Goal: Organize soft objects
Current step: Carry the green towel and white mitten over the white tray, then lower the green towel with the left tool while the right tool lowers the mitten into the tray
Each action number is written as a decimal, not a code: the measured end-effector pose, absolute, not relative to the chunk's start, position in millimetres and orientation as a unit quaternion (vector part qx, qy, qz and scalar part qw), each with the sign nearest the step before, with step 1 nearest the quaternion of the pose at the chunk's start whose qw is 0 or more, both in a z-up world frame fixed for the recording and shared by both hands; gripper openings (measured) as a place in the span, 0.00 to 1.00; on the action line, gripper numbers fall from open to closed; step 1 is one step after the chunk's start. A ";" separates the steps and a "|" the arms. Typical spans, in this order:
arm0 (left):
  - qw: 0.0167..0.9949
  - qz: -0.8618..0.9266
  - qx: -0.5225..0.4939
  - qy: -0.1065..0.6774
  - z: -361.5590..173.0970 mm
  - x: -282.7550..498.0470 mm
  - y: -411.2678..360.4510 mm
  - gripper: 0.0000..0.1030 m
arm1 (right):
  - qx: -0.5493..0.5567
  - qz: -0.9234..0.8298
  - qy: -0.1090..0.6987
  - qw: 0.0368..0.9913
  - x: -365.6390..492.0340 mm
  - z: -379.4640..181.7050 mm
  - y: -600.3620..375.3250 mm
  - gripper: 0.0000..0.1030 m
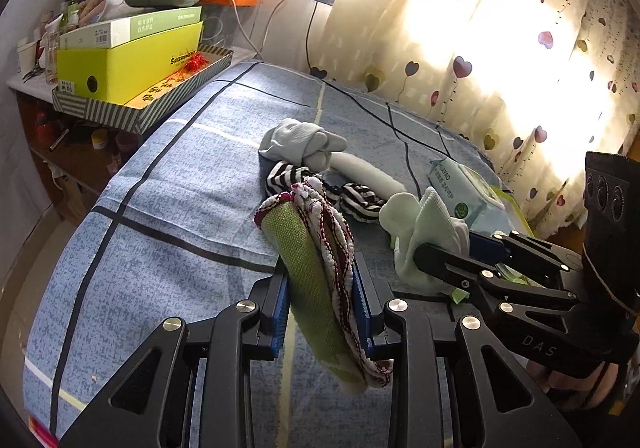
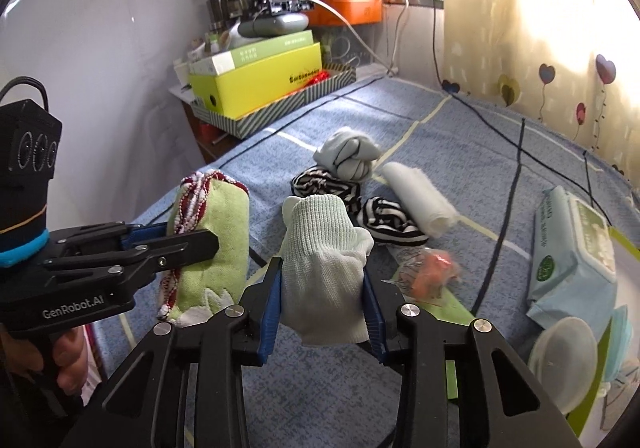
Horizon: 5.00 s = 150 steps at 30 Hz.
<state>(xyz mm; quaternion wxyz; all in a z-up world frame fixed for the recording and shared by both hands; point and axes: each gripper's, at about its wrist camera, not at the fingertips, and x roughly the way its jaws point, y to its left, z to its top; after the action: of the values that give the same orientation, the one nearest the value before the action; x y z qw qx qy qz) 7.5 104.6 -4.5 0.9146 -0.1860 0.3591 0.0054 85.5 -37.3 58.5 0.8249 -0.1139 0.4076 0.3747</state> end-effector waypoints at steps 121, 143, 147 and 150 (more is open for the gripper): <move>0.852 -0.238 -0.009 0.467 -5.2 194.1 -238.3 0.36 | 0.012 0.103 0.430 0.897 124.3 30.6 -373.4 0.34; 0.885 -0.250 -0.022 0.392 37.4 156.4 -202.7 0.42 | 0.027 0.088 0.383 0.919 113.8 65.9 -371.4 0.59; 0.893 -0.243 -0.019 0.379 44.5 143.7 -194.0 0.42 | 0.025 0.096 0.374 0.922 101.9 75.3 -361.0 0.59; 0.896 -0.238 -0.016 0.374 48.0 133.8 -186.0 0.42 | 0.022 0.101 0.369 0.924 93.4 81.4 -352.5 0.59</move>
<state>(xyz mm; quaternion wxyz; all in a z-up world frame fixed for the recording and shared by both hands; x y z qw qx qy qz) 133.8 -186.0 48.0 0.8963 -0.0161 0.3740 -0.2376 93.4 -352.5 81.4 0.9237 0.0219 0.3691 0.1007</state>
